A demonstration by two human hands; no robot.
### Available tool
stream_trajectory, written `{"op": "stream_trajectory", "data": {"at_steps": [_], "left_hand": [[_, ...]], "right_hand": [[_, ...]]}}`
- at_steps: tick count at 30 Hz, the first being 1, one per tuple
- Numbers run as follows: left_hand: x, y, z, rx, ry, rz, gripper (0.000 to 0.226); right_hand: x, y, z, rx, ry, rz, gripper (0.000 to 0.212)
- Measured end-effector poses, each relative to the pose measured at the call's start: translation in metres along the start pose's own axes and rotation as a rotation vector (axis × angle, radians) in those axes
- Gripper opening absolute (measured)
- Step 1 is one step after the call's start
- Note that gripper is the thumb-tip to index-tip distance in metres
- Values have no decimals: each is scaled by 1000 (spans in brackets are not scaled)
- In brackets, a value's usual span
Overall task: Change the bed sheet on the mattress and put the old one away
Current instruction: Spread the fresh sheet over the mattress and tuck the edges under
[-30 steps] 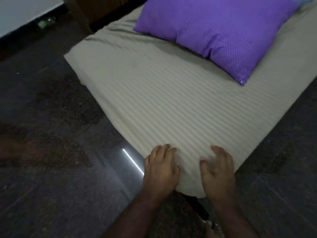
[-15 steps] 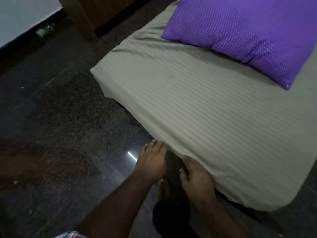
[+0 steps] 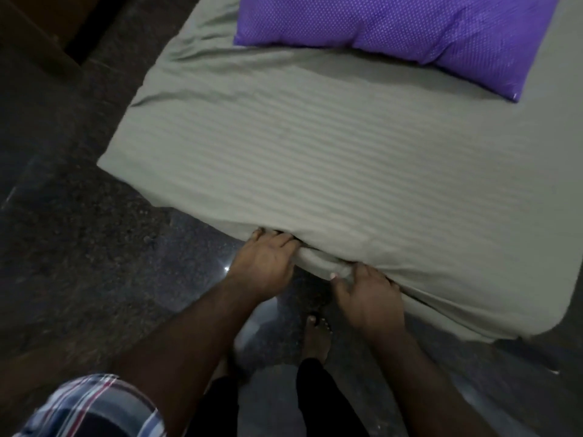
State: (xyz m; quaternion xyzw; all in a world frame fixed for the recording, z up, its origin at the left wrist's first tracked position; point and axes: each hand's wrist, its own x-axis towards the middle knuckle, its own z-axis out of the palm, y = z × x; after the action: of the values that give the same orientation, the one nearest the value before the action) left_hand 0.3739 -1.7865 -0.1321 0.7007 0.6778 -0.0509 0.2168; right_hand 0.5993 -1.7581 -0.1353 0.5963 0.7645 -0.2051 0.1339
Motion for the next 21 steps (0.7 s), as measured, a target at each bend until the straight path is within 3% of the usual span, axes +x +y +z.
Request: {"op": "stream_trajectory", "data": {"at_steps": [5, 9, 11, 13, 16, 21], "left_hand": [[2, -7, -18, -12, -192, 74, 63], [-1, -32, -19, -47, -277, 207, 73], [-5, -62, -32, -144, -184, 232, 64], [-17, -113, -52, -220, 7, 208, 58], [-36, -212, -88, -173, 248, 146, 43], [-24, -315, -132, -218, 375, -81, 35]], "right_hand": [[3, -18, -24, 84, -165, 154, 52], [-26, -88, -42, 152, -38, 150, 45], [-28, -142, -43, 322, 33, 113, 44], [-17, -198, -38, 409, 19, 99, 53], [13, -283, -35, 501, 20, 54, 56], [58, -389, -35, 669, 41, 9, 56]]}}
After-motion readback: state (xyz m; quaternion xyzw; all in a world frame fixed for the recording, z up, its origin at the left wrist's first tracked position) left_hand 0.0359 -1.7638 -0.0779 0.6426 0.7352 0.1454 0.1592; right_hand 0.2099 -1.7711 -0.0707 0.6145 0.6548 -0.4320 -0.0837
